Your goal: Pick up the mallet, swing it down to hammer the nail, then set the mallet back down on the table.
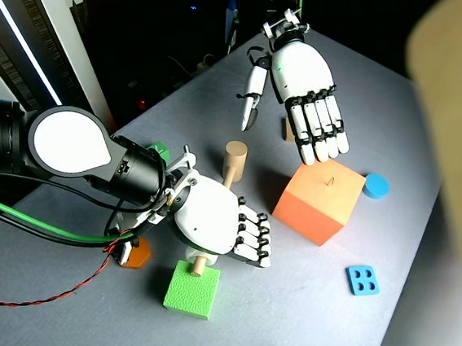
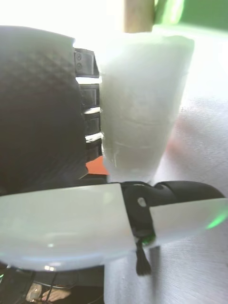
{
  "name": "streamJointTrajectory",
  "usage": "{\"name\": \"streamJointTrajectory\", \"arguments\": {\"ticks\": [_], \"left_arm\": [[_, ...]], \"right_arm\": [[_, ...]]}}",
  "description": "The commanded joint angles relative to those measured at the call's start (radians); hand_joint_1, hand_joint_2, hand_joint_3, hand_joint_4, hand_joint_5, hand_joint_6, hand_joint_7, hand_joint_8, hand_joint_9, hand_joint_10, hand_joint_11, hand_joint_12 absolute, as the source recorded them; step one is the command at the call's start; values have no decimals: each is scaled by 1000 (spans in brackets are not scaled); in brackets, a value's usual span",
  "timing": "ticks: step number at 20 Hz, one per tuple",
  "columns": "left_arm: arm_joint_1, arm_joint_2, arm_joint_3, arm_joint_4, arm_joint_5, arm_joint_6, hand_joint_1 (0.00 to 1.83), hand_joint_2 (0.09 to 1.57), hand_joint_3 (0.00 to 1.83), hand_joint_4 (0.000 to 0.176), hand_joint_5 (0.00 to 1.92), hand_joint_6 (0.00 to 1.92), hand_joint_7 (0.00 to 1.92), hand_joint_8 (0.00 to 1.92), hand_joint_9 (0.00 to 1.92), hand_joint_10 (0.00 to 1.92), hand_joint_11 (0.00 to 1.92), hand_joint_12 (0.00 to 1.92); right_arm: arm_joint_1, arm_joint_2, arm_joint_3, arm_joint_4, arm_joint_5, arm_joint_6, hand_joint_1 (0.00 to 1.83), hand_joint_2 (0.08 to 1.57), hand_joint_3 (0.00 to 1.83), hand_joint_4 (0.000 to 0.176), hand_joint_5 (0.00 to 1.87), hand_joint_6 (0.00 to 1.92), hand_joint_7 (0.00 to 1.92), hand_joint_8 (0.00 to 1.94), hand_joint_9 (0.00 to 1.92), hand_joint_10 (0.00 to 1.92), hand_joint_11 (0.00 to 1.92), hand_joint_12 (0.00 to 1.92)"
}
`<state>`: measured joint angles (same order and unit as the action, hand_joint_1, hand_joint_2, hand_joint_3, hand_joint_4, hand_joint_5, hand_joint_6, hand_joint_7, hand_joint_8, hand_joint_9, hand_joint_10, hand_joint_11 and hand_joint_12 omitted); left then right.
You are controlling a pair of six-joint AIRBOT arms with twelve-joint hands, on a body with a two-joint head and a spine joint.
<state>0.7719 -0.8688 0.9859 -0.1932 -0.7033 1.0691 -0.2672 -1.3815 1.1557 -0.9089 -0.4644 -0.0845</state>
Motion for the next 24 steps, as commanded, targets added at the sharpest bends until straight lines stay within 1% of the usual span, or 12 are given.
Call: {"name": "streamJointTrajectory", "arguments": {"ticks": [1, 9, 11, 16, 17, 18, 19, 20, 21, 22, 23, 24], "left_arm": [[-4, 1, 3, -3, -111, -2, 0, 1151, 1, 0, 32, 6, 0, 0, 0, 0, 0, 0], [5, -16, 14, -9, -117, -8, 0, 1162, 4, 0, 50, 10, 21, 8, 1, 0, 0, 0], [6, -19, 17, -13, -117, -11, 0, 1169, 7, 0, 44, 5, 16, 4, 0, 0, 0, 0], [19, -21, 19, -30, -117, -34, 0, 1170, 6, 0, 69, 12, 36, 9, 13, 5, 0, 0], [22, -21, 19, -30, -117, -39, 0, 1171, 6, 0, 71, 11, 40, 10, 17, 6, 0, 0], [25, -21, 18, -30, -117, -43, 0, 1172, 6, 0, 78, 13, 51, 13, 29, 10, 5, 2], [26, -21, 18, -30, -117, -45, 0, 1174, 6, 0, 84, 12, 63, 14, 40, 12, 16, 7], [28, -21, 17, -30, -117, -46, 0, 1172, 4, 0, 85, 11, 66, 14, 47, 14, 23, 10], [28, -21, 17, -30, -116, -46, 0, 1172, 4, 0, 80, 8, 64, 11, 47, 12, 23, 11], [28, -21, 17, -30, -115, -46, 0, 1172, 4, 0, 72, 4, 57, 7, 40, 8, 15, 7], [28, -21, 16, -30, -114, -46, 0, 1174, 4, 0, 73, 4, 58, 7, 39, 7, 8, 5], [28, -21, 14, -30, -107, -43, 0, 1179, 6, 0, 88, 8, 79, 12, 61, 13, 25, 13]], "right_arm": [[2, 1, 3, -32, 40, -2, 1223, 989, 12, 0, 33, 7, 4, 1, 18, 5, 0, 514], [0, 2, 7, -32, 33, -3, 1313, 967, 0, 0, 455, 13, 496, 11, 450, 28, 10, 1105], [-3, 3, 7, -29, 29, 6, 1290, 959, 0, 0, 606, 44, 620, 26, 564, 46, 71, 1108], [-1, 5, 6, -3, 30, -8, 1289, 939, 0, 0, 874, 85, 940, 98, 898, 151, 458, 1027], [-1, 5, 6, -3, 31, -8, 1273, 954, 0, 0, 849, 272, 836, 505, 819, 546, 522, 1172], [0, 6, 6, -3, 31, -8, 1232, 1101, 8, 0, 859, 898, 940, 1025, 757, 959, 579, 1324], [0, 7, 6, -3, 31, -8, 1196, 1178, 4, 0, 792, 1167, 872, 1255, 700, 1276, 582, 1459], [1, 9, 6, -3, 31, -8, 1300, 1213, 9, 0, 718, 1288, 761, 1383, 753, 1456, 604, 1513], [1, 10, 5, -3, 31, -8, 1311, 1246, 16, 0, 622, 1574, 724, 1393, 714, 1488, 551, 1544], [1, 12, 5, -3, 31, -10, 1557, 1204, 13, 0, 608, 1852, 656, 1638, 706, 1609, 602, 1456], [0, 14, 4, -3, 31, -11, 1607, 1197, 14, 0, 640, 1907, 629, 1725, 703, 1644, 625, 1407], [-1, 23, -6, -3, 30, -13, 1406, 1280, 26, 0, 799, 1920, 887, 1932, 906, 1910, 873, 1876]]}}
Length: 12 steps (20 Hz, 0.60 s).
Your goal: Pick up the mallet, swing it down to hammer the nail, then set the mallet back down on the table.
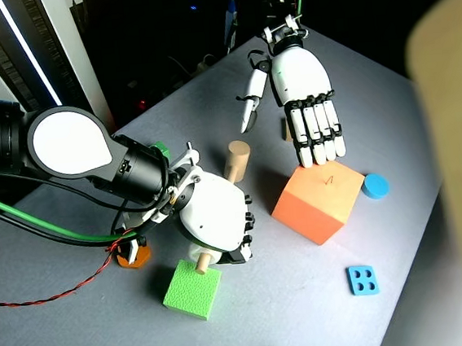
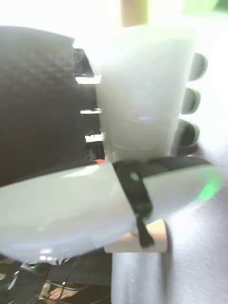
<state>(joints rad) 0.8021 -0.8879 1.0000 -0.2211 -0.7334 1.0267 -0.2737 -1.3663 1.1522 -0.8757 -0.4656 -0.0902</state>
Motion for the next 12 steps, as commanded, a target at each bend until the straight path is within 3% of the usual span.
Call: {"name": "streamJointTrajectory", "arguments": {"ticks": [1, 2, 3, 4, 5, 6, 7, 8, 9, 10, 12], "left_arm": [[-2, -3, -1, -2, -75, 1, 0, 1175, 4, 0, 78, 3, 72, 8, 51, 7, 12, 8], [-2, -3, -1, -2, -72, 2, 0, 1176, 4, 0, 78, 2, 71, 7, 51, 7, 12, 8], [-2, -4, -1, -2, -71, 3, 0, 1170, 1, 0, 99, 10, 95, 15, 73, 14, 32, 17], [-2, -6, -2, -2, -68, 5, 0, 1170, 1, 0, 102, 10, 98, 14, 77, 14, 33, 18], [-2, -7, -2, -2, -66, 5, 0, 1170, 1, 0, 102, 10, 98, 14, 77, 14, 33, 18], [-1, -8, -2, -1, -66, 5, 0, 1170, 1, 0, 101, 8, 98, 12, 79, 13, 40, 21], [-1, -9, -2, -1, -65, 5, 0, 1170, 1, 0, 101, 8, 98, 12, 79, 13, 40, 21], [-1, -10, -1, 0, -63, 5, 0, 1177, 4, 0, 99, 7, 99, 11, 77, 11, 31, 18], [-1, -12, -1, 1, -61, 5, 0, 1176, 3, 0, 109, 9, 100, 10, 83, 11, 39, 22], [-1, -13, 0, 3, -58, 5, 0, 1184, 6, 0, 99, 3, 90, 4, 68, 3, 22, 16], [-1, -15, 0, 7, -52, 5, 0, 1184, 5, 0, 94, 1, 85, 1, 64, 1, 16, 14]], "right_arm": [[5, 12, -8, -36, 30, -11, 1364, 1322, 21, 0, 868, 1921, 1025, 1939, 1063, 1919, 1036, 1912], [6, 16, -15, -36, 28, -14, 1345, 1350, 20, 0, 912, 1921, 1119, 1941, 1182, 1921, 1155, 1919], [6, 24, -27, -36, 27, -18, 1215, 1384, 22, 0, 947, 1921, 1236, 1941, 1315, 1921, 1326, 1921], [10, 46, -57, -36, 26, -21, 1127, 1396, 16, 0, 865, 1921, 1321, 1941, 1413, 1921, 1447, 1921], [12, 53, -65, -36, 24, -21, 1127, 1396, 16, 0, 865, 1921, 1321, 1941, 1413, 1921, 1447, 1921], [13, 58, -72, -36, 21, -22, 892, 1397, 12, 0, 974, 1921, 1473, 1941, 1591, 1921, 1651, 1921], [19, 71, -86, -36, 15, -25, 892, 1397, 12, 0, 974, 1921, 1473, 1941, 1591, 1921, 1651, 1921], [24, 85, -100, -36, 10, -26, 557, 1456, 24, 0, 1212, 1921, 1572, 1941, 1696, 1921, 1746, 1921], [27, 98, -112, -36, 7, -27, 396, 1529, 0, 76, 1334, 1921, 1625, 1941, 1738, 1921, 1795, 1921], [33, 120, -137, -36, 2, -35, 373, 1558, 3, 172, 1324, 1921, 1624, 1941, 1742, 1921, 1812, 1921], [45, 167, -180, -36, -6, -39, 369, 1570, 20, 176, 1308, 1921, 1629, 1941, 1755, 1921, 1838, 1921]]}}
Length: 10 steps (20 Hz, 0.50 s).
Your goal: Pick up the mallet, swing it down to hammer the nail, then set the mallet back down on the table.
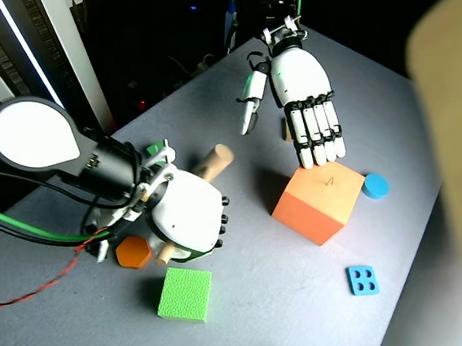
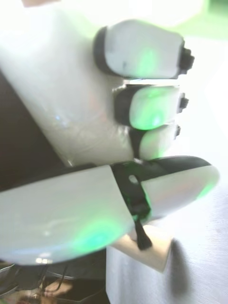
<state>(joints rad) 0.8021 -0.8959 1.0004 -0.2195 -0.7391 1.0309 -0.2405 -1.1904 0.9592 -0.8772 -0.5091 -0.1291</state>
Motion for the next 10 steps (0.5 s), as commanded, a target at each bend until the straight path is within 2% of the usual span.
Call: {"name": "streamJointTrajectory", "arguments": {"ticks": [1, 4, 8, 10], "left_arm": [[-1, -8, 0, 7, -43, 1, 0, 1188, 6, 0, 90, 4, 81, 2, 64, 3, 17, 15], [-1, -9, 0, 10, -34, 1, 0, 1189, 5, 0, 108, 10, 102, 10, 86, 11, 38, 25], [-1, -9, 1, 12, -28, 1, 0, 1191, 4, 0, 91, 4, 79, 2, 63, 2, 17, 18], [-1, -9, 2, 14, -26, 1, 0, 1190, 4, 0, 97, 6, 92, 8, 73, 6, 19, 20]], "right_arm": [[21, 20, -13, -34, 30, 0, 350, 1571, 26, 176, 1324, 1921, 1618, 1941, 1750, 1921, 1834, 1921], [53, 106, -76, -34, 13, 3, 328, 1571, 32, 176, 1324, 1921, 1593, 1941, 1716, 1921, 1802, 1921], [119, 197, -102, -39, 40, 83, 335, 1571, 50, 176, 1294, 1921, 1591, 1941, 1706, 1921, 1792, 1921], [142, 215, -102, -219, 47, 238, 329, 1571, 46, 176, 1280, 1921, 1579, 1941, 1698, 1921, 1788, 1921]]}}
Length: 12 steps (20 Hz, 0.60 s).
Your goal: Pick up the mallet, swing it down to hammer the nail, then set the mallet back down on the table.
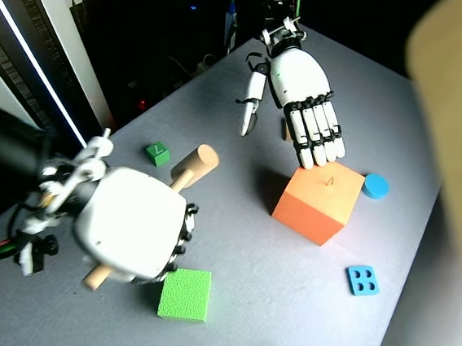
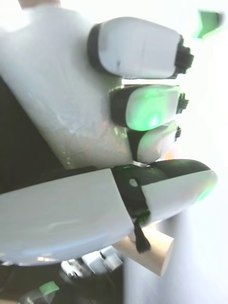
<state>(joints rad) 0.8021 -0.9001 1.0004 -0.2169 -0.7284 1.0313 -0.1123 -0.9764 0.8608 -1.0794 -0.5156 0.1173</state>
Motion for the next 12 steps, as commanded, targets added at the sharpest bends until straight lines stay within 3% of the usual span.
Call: {"name": "streamJointTrajectory", "arguments": {"ticks": [1, 4, 7, 12], "left_arm": [[-1, -5, 2, 11, -34, 1, 0, 1194, 5, 0, 89, 2, 83, 3, 66, 2, 13, 18], [-1, -6, 3, 12, -32, 1, 0, 1194, 4, 0, 121, 11, 113, 11, 89, 9, 36, 30], [-1, -6, 4, 12, -31, 1, 0, 1197, 4, 0, 104, 2, 98, 3, 76, 3, 24, 27], [-2, -9, 7, 12, -31, 1, 0, 1205, 6, 0, 109, 7, 104, 7, 84, 7, 30, 33]], "right_arm": [[22, 3, -3, -178, 58, 115, 341, 1571, 36, 176, 1276, 1921, 1577, 1941, 1696, 1921, 1783, 1921], [26, -20, -3, -538, -3, 360, 324, 1571, 37, 176, 1268, 1921, 1569, 1941, 1688, 1921, 1775, 1921], [-1, -95, 28, -800, -140, 559, 369, 1570, 31, 176, 1284, 1921, 1583, 1941, 1687, 1921, 1768, 1921], [-2, -252, 186, -839, -180, 617, 362, 1571, 28, 176, 1306, 1921, 1592, 1941, 1693, 1921, 1766, 1921]]}}
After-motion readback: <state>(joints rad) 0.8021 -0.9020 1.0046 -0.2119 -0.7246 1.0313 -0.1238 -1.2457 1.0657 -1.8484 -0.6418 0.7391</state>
